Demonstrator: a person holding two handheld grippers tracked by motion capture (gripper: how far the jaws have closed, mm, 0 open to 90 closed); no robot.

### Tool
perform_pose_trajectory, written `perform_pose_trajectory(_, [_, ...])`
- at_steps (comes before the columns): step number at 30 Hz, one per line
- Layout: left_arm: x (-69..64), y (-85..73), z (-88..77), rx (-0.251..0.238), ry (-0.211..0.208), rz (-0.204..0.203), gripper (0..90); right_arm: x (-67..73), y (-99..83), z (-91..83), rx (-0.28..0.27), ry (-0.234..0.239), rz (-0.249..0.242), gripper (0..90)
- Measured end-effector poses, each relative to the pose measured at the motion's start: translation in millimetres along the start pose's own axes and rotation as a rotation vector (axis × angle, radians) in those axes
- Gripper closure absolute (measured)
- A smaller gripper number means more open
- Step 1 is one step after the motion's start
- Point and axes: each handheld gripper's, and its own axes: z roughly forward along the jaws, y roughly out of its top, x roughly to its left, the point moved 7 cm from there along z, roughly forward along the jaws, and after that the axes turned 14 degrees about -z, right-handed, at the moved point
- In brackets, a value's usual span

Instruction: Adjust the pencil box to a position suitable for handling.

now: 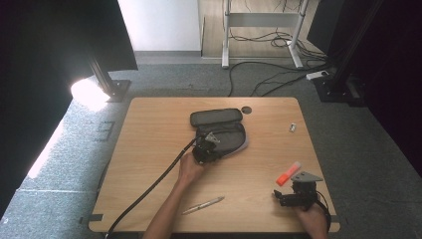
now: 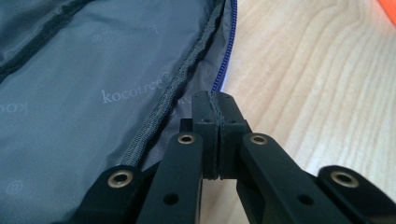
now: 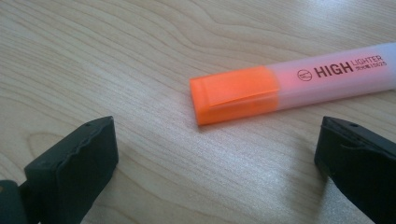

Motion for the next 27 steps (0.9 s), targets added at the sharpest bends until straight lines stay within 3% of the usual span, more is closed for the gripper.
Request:
perform_pose_trajectory(17, [-23.8,-20.6,-10.0,-0.001,-0.031,0.007,88.1,0.0,0.0,0.1,-0.001,-0.001,0.000,0.0])
perform_pose_trajectory(27, [-47.7,-30.8,-12.1,0.001,-0.060,0.032,88.1,0.0,0.0,0.1,-0.001,-0.001,0.000,0.0])
